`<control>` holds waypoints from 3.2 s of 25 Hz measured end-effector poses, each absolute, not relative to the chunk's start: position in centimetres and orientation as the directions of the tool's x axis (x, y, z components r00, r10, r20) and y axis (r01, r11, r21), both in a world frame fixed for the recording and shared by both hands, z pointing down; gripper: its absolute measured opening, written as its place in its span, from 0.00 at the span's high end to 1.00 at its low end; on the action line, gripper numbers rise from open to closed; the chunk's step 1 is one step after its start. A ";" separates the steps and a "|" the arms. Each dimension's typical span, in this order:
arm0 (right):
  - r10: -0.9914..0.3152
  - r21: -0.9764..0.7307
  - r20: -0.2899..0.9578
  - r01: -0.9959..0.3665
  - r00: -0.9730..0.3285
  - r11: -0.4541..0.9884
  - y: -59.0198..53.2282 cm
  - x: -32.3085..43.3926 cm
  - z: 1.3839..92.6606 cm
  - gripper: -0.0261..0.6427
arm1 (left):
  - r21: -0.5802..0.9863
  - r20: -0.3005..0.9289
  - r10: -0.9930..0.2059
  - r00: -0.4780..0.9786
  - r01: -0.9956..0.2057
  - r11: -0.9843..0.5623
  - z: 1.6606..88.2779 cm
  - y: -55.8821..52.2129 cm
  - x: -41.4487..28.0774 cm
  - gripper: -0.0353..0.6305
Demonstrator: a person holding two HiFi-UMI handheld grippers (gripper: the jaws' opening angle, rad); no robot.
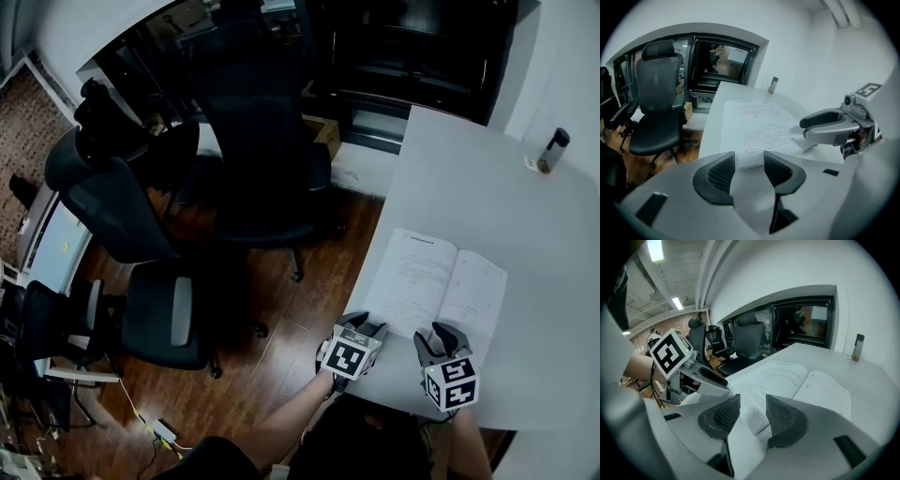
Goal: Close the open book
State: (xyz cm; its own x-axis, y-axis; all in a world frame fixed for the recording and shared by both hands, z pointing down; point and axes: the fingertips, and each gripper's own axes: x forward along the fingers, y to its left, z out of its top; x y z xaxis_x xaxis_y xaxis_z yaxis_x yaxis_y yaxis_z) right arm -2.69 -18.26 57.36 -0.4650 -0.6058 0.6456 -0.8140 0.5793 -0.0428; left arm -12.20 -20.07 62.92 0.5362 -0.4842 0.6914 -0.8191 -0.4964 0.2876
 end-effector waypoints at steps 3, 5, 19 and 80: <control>-0.604 -0.053 0.646 -0.817 -0.467 0.574 -18.1 -2.3 57.4 0.73 | 0.309 0.697 -0.471 0.541 -0.819 -0.484 62.9 -19.8 -12.2 0.69; -0.601 -0.059 0.647 -0.816 -0.470 0.575 -18.0 -2.0 57.4 0.73 | 0.331 0.690 -0.459 0.561 -0.807 -0.489 62.8 -19.6 -11.5 0.69; -0.744 -0.006 0.572 -0.909 -0.345 0.416 -18.6 6.0 53.2 0.74 | 0.408 0.587 -0.356 0.727 -0.646 -0.645 59.6 -18.0 0.0 0.69; -0.547 -0.174 0.679 -0.832 -0.489 0.527 -17.8 4.0 60.8 0.85 | 0.237 0.750 -0.394 0.531 -0.773 -0.589 63.8 -19.5 -6.3 0.66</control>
State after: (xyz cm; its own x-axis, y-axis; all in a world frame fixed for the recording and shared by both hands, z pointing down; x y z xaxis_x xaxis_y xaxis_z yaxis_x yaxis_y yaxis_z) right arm 4.03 -17.83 60.84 -0.4893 -0.5470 0.6793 -0.8316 0.5274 -0.1743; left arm -6.29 -19.48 63.75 0.5307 -0.3944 0.7502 -0.7727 -0.5888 0.2372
